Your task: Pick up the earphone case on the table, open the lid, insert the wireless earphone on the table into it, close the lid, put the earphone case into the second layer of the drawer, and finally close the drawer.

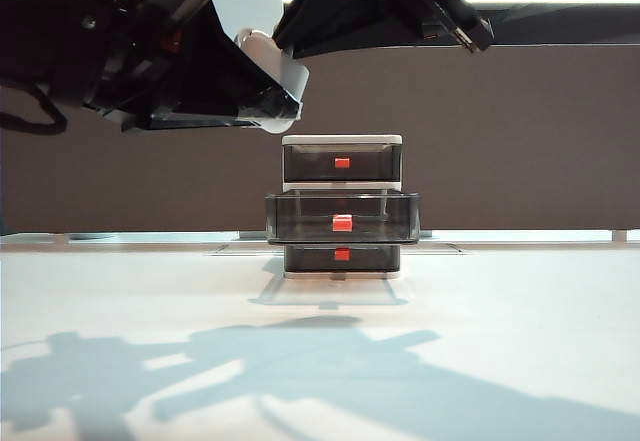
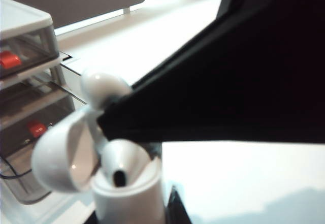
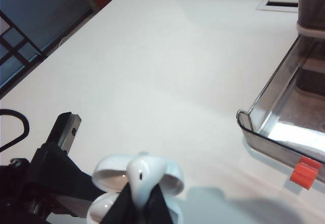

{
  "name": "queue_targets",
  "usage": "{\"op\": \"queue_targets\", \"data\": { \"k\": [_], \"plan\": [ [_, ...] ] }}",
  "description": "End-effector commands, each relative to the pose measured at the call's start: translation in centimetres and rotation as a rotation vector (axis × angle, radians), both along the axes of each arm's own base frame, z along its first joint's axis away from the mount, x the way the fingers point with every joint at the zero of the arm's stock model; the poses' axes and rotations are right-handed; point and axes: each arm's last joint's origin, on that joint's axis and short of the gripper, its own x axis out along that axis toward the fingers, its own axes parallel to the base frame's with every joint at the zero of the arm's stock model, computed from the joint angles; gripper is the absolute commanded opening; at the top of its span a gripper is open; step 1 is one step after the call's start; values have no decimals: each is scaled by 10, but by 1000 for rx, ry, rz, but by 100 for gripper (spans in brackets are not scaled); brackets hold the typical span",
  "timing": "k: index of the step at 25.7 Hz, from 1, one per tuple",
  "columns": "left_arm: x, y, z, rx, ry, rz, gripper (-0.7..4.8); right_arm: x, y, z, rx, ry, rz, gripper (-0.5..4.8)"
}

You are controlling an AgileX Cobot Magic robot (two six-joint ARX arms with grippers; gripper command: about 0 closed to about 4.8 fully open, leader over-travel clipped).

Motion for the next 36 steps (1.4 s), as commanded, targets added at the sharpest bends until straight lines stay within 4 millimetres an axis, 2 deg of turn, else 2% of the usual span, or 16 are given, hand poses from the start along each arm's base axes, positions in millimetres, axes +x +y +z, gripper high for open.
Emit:
{"op": "queue_targets", "data": {
  "k": [1,8,12,13,19,20,23,36],
  "plan": [
    [0,-1,4,-37,5,0,65,-1,1,3,19,2,36,-1],
    [0,-1,4,-37,4,0,65,-1,1,3,20,2,36,4],
    [0,-1,4,-43,-1,0,65,-2,1,4,22,2,42,151],
    [0,-1,5,-44,-2,0,65,-2,1,4,23,2,43,162],
    [0,-1,5,-47,-6,-1,65,-3,-2,8,39,-6,53,163],
    [0,-1,5,-48,-6,-1,65,-4,-2,8,39,-9,53,167],
    [0,-1,5,-48,-6,-1,65,-4,-3,10,29,-31,61,222],
    [0,-1,6,-54,-12,-1,65,-5,-12,20,43,-81,48,249]
  ]
}}
